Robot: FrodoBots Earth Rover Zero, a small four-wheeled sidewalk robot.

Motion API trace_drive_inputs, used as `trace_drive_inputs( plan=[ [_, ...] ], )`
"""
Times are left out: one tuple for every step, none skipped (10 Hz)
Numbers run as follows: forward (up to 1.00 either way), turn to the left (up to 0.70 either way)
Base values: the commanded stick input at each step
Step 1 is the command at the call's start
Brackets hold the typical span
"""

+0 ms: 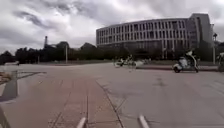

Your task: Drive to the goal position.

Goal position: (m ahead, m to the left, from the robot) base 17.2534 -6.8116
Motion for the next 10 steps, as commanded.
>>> trace_drive_inputs(
  plan=[
    [0.70, 0.01],
    [0.70, 0.01],
    [0.70, 0.01],
    [0.70, 0.01],
    [0.70, 0.01],
    [0.70, 0.01],
    [0.70, 0.01],
    [0.70, 0.01],
    [0.70, 0.01],
    [0.70, 0.01]
  ],
)
